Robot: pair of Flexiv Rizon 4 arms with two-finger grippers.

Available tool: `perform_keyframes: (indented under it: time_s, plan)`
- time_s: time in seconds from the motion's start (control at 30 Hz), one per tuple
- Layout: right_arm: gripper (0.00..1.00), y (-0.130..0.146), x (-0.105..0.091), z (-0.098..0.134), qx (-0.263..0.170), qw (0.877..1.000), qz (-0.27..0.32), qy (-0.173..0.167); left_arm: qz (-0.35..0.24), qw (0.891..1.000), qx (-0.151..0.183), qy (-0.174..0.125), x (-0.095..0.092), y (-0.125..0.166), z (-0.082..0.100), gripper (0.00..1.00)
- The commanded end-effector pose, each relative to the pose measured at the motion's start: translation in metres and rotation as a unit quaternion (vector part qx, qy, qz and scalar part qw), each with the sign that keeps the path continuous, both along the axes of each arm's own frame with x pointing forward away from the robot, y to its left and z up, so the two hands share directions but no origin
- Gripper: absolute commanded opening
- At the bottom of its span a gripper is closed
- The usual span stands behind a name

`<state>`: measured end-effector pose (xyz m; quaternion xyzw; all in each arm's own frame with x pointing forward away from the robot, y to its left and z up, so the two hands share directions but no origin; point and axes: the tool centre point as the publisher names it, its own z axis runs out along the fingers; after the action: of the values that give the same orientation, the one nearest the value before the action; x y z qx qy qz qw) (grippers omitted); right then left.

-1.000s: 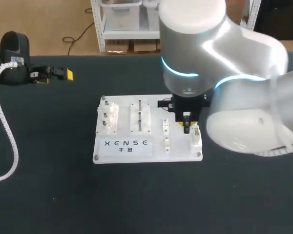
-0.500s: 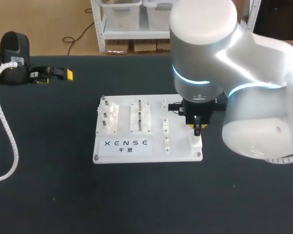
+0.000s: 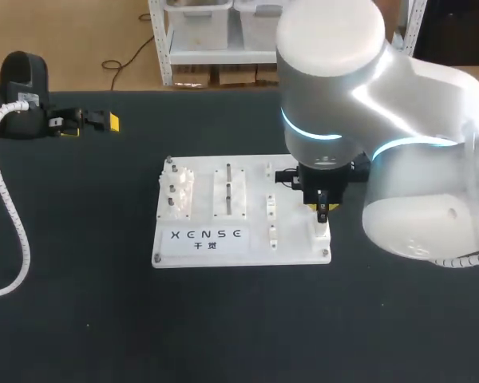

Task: Insert the USB connector, Ethernet cable, and multi-pin plug into their matching sockets one by one.

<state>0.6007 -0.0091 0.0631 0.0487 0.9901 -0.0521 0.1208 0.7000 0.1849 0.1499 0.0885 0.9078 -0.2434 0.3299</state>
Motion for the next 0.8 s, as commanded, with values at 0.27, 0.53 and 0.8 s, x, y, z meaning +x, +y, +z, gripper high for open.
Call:
perform_keyframes:
  time_s: [0.27, 0.53, 0.8]
  plan:
    - [0.00, 0.0011, -0.0026, -0.0023, -0.004, 1.000, 0.004, -0.002, 0.000, 1.000, 0.000, 0.000, 0.0000, 0.0000, 0.0000, 1.00]
    - [0.00, -0.0005, -0.0028, -0.0025, -0.007, 1.000, 0.003, -0.005, 0.000, 1.000, 0.000, 0.000, 0.0000, 0.0000, 0.0000, 1.00]
    - [0.00, -0.0012, -0.0031, -0.0014, -0.007, 1.000, 0.003, -0.006, 0.000, 1.000, 0.000, 0.000, 0.0000, 0.0000, 0.0000, 1.00]
